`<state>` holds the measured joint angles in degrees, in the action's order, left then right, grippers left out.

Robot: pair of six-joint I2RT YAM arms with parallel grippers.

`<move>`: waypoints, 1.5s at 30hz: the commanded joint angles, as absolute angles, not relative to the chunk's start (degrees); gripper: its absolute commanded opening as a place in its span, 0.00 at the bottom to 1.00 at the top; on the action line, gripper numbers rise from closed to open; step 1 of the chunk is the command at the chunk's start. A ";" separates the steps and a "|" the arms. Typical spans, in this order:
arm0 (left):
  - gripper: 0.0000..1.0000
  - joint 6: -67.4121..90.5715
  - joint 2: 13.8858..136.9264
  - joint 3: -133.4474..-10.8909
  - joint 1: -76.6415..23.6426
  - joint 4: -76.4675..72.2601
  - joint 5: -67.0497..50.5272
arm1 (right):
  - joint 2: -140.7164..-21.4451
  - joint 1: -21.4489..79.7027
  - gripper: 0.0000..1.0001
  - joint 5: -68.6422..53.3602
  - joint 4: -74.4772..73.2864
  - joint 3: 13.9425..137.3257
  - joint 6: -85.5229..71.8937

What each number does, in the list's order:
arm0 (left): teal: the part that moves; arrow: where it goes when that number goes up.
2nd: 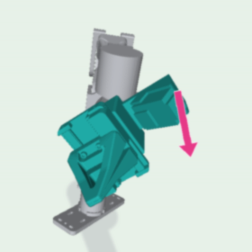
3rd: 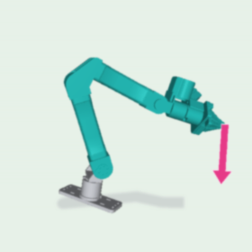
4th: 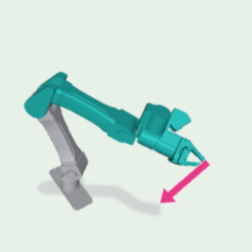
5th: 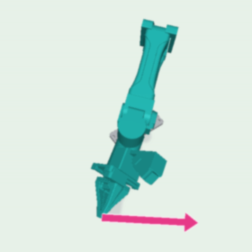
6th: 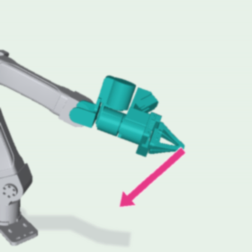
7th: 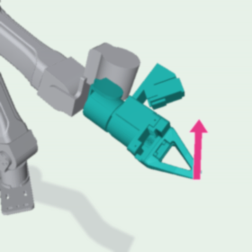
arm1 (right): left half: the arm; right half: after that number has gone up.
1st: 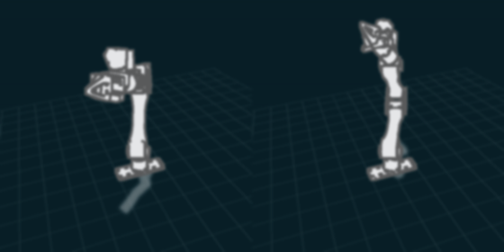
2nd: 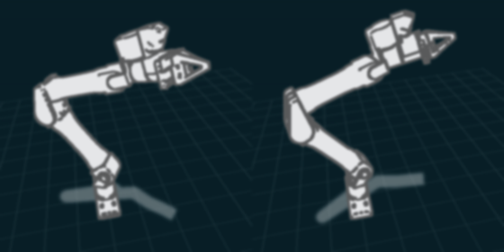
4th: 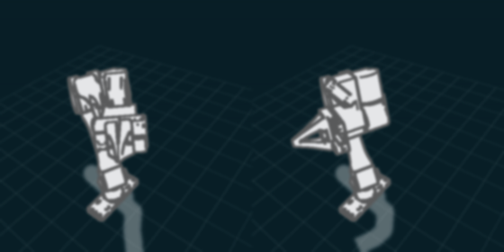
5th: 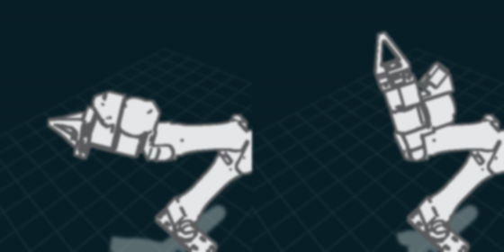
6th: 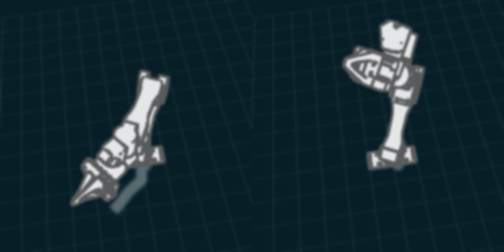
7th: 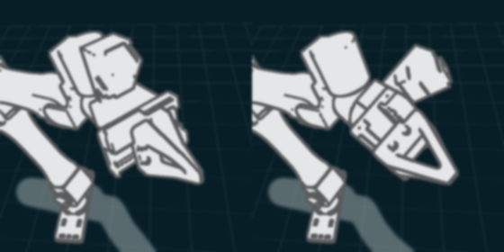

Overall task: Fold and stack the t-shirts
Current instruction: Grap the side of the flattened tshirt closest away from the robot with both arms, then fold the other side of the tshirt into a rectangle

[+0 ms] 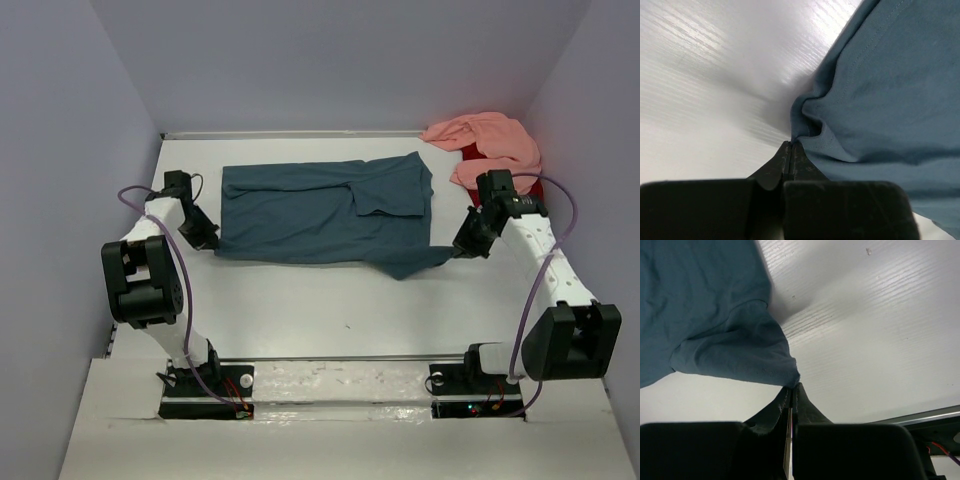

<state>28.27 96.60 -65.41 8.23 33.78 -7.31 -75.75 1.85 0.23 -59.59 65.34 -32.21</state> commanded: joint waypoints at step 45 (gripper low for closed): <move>0.00 27.77 100.90 -80.51 8.96 37.97 -7.82 | -95.97 -1.76 0.00 -5.01 -59.68 99.22 -25.93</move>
